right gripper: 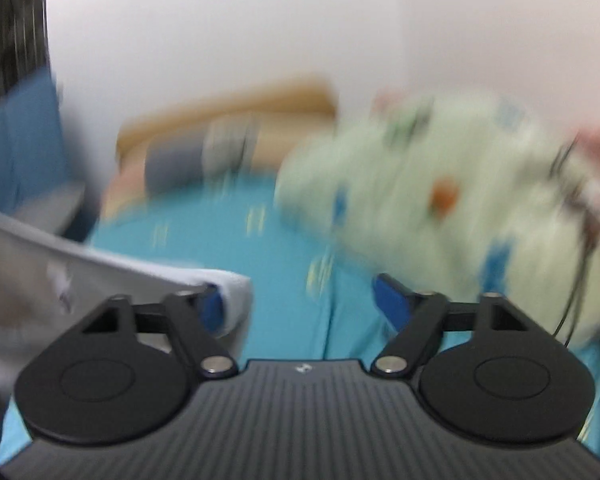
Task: Fold clothes
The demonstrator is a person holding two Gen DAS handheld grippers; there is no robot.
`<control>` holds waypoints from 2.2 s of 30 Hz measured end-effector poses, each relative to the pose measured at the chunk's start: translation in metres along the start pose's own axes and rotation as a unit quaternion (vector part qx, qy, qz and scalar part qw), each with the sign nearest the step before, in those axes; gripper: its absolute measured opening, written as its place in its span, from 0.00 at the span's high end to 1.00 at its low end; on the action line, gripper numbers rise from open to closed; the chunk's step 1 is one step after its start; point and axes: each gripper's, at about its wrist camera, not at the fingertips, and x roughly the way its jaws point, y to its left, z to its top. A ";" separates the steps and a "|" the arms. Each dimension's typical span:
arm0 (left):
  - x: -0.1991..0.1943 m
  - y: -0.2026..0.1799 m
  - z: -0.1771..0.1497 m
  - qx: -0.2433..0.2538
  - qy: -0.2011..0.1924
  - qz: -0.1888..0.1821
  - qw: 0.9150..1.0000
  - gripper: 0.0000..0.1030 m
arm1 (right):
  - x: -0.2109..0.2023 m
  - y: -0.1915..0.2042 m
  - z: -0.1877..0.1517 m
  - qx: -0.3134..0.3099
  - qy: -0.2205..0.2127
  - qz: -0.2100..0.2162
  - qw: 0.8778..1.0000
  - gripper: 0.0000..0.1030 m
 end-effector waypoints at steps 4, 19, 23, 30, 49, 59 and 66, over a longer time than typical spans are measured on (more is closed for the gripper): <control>-0.008 0.011 -0.007 -0.007 0.028 0.018 0.999 0.99 | -0.006 0.018 0.000 -0.051 -0.023 0.016 0.998 0.19; 0.023 0.011 -0.056 -0.005 0.192 -0.004 0.981 0.81 | 0.041 0.007 -0.001 0.032 0.036 0.043 0.998 0.19; 0.032 0.009 -0.069 -0.006 0.247 -0.020 0.969 0.65 | 0.038 0.006 0.009 0.028 0.012 0.054 0.998 0.19; 0.028 0.004 -0.087 0.028 0.291 0.016 0.956 0.57 | 0.030 0.000 0.021 0.035 -0.028 0.059 0.997 0.19; -0.052 0.083 0.045 -0.139 0.100 0.160 0.972 0.39 | -0.008 -0.003 0.050 -0.040 0.016 0.030 0.999 0.19; -0.146 0.106 0.290 -0.121 -0.161 0.151 0.968 0.39 | -0.163 0.001 0.280 0.012 -0.201 0.145 0.969 0.19; -0.216 0.109 0.414 -0.095 -0.245 0.117 0.958 0.39 | -0.258 -0.015 0.389 0.011 -0.279 0.216 0.936 0.19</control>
